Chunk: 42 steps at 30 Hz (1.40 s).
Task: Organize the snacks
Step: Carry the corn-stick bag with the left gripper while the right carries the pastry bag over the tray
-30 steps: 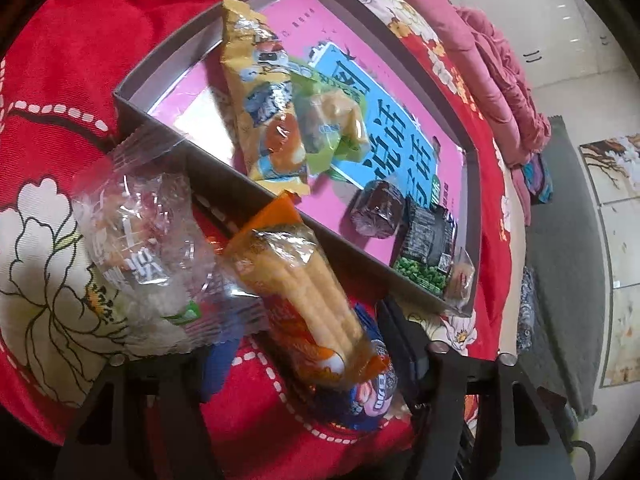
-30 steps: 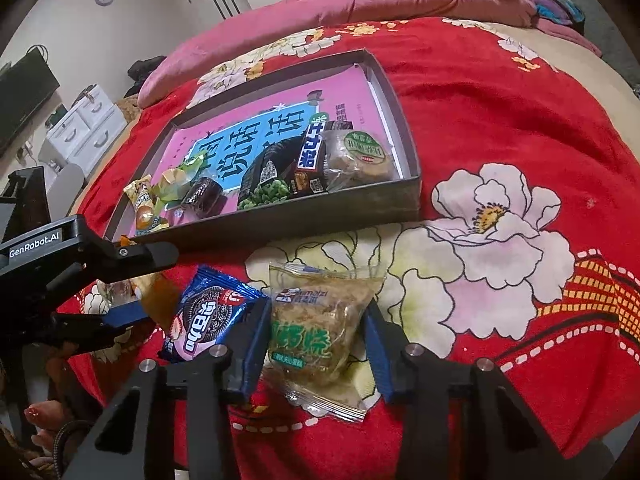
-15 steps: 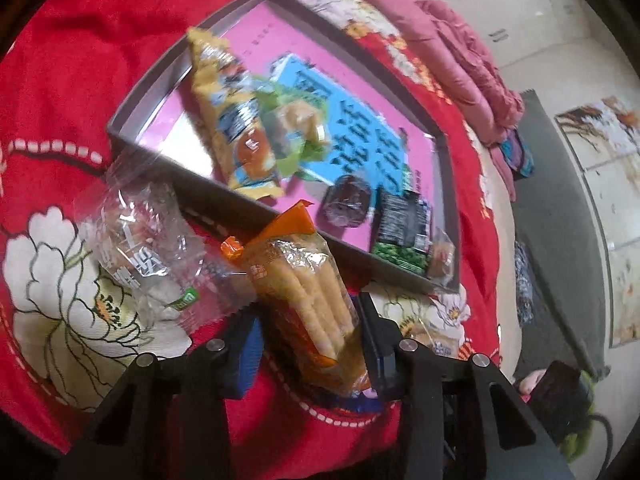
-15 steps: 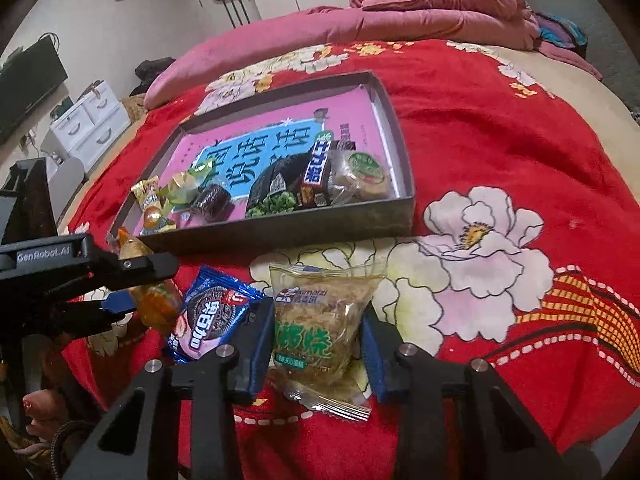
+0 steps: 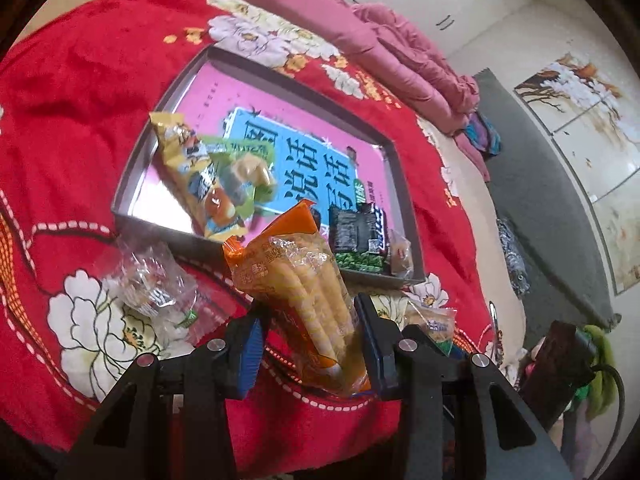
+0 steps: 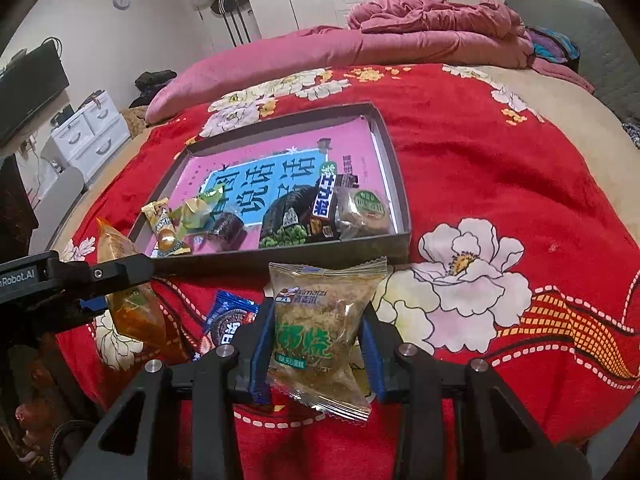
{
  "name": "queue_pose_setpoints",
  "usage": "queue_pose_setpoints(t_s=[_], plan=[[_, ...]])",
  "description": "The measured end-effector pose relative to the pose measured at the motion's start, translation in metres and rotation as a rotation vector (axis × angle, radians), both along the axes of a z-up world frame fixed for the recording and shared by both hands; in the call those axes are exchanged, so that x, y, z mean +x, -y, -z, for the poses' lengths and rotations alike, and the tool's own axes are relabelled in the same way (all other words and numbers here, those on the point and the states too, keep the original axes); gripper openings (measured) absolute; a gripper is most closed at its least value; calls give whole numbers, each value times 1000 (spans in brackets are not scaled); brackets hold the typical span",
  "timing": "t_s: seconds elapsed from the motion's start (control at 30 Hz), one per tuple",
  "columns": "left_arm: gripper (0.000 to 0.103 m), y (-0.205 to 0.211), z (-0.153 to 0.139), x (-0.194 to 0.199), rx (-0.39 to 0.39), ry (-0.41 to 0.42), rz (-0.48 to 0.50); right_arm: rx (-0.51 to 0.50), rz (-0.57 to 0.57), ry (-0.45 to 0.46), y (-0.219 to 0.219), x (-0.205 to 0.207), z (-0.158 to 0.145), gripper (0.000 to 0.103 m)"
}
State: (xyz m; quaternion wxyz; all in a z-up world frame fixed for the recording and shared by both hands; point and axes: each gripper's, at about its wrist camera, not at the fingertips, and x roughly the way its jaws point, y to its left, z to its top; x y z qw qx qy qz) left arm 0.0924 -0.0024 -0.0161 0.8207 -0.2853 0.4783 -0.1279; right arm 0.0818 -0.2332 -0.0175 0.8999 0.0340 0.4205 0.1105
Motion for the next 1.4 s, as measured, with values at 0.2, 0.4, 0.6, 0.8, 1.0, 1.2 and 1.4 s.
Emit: queue_pose_setpoints(t_s=[0.2, 0.4, 0.6, 0.8, 1.0, 1.2, 1.4], plan=[[44, -4, -7, -2, 21, 26, -5, 10, 7, 22, 1, 0, -9, 40], [44, -14, -14, -2, 35, 54, -15, 10, 1, 48, -1, 0, -17, 40], [44, -30, -24, 0, 84, 92, -55, 9, 4, 71, -3, 3, -25, 40], [44, -52, -31, 3, 162, 124, -110, 17, 11, 85, -3, 9, -31, 40], [44, -71, -37, 14, 197, 148, -152, 16, 9, 97, -5, 14, -35, 40], [44, -87, -33, 25, 241, 141, -186, 21, 19, 107, -4, 20, -40, 40], [44, -78, -20, 39, 279, 113, -168, 25, 26, 109, -5, 26, -40, 40]])
